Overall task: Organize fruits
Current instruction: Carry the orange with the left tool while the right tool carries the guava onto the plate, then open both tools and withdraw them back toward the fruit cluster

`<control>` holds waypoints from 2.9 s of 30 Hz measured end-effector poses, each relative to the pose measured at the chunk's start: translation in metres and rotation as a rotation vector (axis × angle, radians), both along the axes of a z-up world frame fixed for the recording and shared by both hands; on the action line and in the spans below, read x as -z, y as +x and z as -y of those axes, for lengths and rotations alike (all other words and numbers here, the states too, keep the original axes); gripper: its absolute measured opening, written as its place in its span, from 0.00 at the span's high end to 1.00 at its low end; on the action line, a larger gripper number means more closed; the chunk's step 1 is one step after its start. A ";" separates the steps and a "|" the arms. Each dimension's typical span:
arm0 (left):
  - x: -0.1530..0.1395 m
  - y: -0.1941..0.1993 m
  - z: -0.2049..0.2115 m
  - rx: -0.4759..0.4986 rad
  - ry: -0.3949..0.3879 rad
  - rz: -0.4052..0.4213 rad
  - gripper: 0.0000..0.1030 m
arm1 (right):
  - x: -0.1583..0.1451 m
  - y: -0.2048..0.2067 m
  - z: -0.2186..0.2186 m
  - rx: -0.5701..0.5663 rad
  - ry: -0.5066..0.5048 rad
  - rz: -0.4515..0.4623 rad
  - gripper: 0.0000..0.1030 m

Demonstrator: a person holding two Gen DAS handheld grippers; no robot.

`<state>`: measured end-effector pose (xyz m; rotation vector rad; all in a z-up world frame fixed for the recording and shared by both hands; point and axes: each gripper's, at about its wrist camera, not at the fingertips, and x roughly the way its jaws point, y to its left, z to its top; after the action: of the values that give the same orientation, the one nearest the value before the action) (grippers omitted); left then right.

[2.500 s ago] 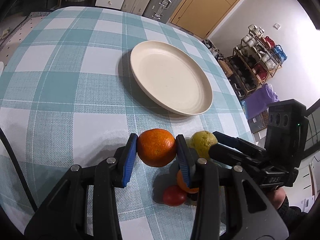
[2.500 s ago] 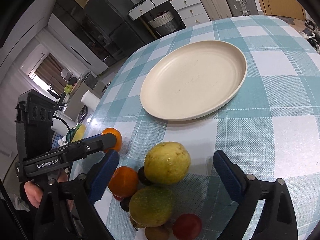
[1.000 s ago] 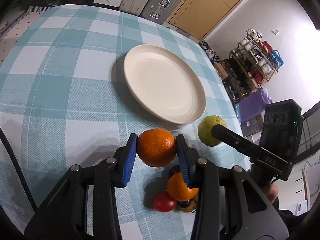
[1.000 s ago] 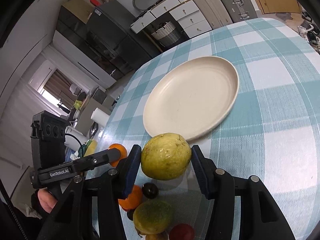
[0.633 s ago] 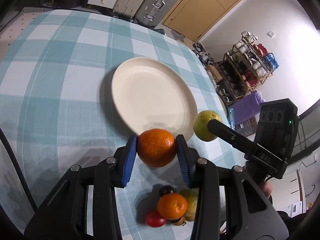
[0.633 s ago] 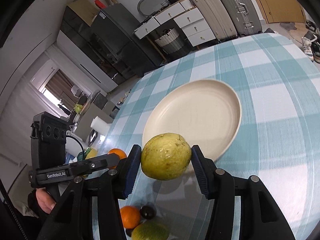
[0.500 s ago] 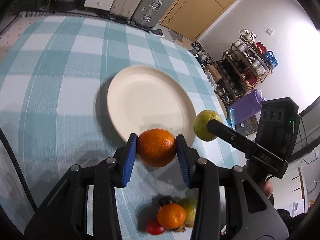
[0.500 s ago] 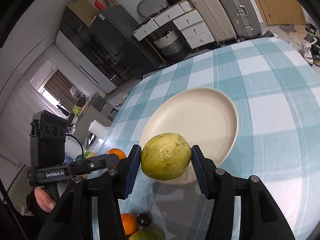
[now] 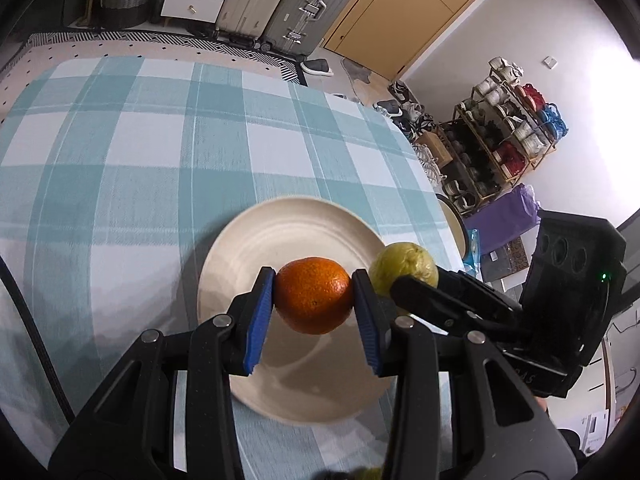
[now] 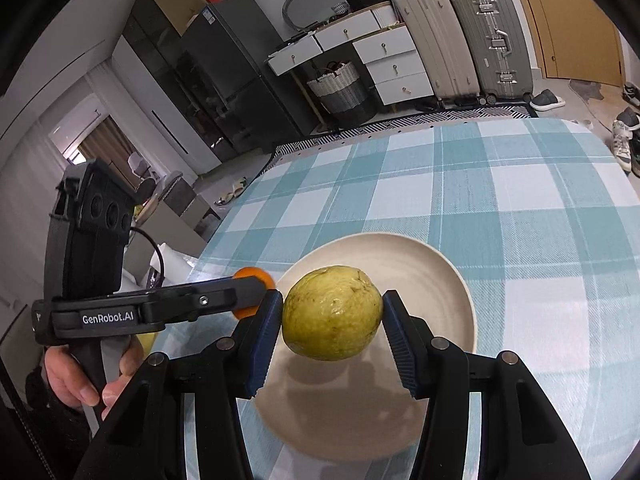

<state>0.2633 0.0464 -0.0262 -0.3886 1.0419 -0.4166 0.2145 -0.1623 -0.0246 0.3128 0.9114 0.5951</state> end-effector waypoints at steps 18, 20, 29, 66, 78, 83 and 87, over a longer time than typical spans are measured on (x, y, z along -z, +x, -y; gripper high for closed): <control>0.048 0.054 0.007 -0.029 -0.034 -0.076 0.65 | 0.045 0.051 -0.001 0.046 -0.006 -0.058 0.49; 0.051 0.057 0.008 -0.036 -0.041 -0.077 0.65 | 0.049 0.052 -0.001 0.043 -0.008 -0.065 0.49; 0.044 0.056 0.004 -0.098 -0.112 -0.073 0.51 | 0.039 0.047 0.007 0.083 0.075 -0.009 0.24; -0.018 -0.128 0.004 -0.172 0.258 0.079 0.16 | -0.023 -0.092 0.031 0.117 -0.085 0.163 0.00; -0.020 -0.180 0.012 -0.161 0.303 0.115 0.01 | -0.024 -0.136 0.025 0.100 -0.125 0.173 0.00; -0.013 -0.196 0.014 -0.140 0.271 0.102 0.01 | -0.027 -0.155 0.024 0.097 -0.155 0.189 0.00; -0.003 -0.207 0.016 -0.088 0.220 0.076 0.01 | -0.026 -0.169 0.028 0.107 -0.158 0.194 0.00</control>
<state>0.0566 0.0301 -0.0234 -0.2197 0.9810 -0.2331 0.0457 -0.1900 0.0019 0.1575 0.7450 0.4434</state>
